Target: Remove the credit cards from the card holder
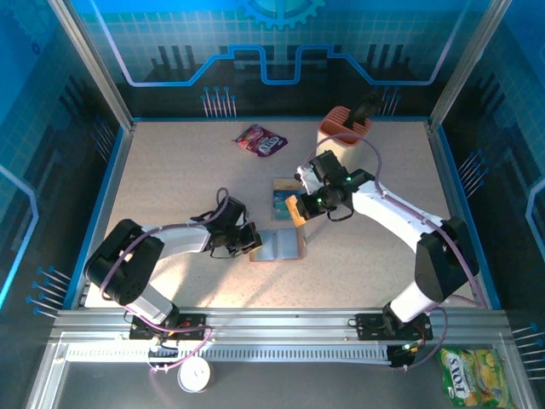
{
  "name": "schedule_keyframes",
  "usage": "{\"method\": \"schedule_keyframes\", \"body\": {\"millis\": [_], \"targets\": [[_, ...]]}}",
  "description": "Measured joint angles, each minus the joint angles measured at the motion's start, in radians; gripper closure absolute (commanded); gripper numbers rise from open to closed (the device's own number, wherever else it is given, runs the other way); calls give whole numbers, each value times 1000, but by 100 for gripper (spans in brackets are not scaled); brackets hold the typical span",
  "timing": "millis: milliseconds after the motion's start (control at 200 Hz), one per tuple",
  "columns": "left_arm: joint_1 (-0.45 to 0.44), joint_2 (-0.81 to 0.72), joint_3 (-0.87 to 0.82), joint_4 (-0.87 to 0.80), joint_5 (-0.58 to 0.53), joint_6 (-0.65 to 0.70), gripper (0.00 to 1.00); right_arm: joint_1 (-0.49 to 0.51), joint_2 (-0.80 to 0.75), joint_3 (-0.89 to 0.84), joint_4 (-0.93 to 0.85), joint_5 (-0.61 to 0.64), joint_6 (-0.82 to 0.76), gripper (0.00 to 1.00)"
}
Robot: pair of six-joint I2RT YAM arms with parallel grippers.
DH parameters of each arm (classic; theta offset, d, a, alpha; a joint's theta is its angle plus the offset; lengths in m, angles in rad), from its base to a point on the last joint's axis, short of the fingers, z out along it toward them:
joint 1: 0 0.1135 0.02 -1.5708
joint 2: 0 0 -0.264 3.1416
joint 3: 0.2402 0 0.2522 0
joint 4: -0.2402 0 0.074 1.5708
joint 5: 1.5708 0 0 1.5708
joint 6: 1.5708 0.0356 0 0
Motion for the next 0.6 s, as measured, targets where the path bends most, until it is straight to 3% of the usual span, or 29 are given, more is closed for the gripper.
{"method": "schedule_keyframes", "body": {"millis": [600], "targets": [[24, -29, 8, -61, 5, 14, 79, -39, 213, 363, -233, 42, -773, 100]]}}
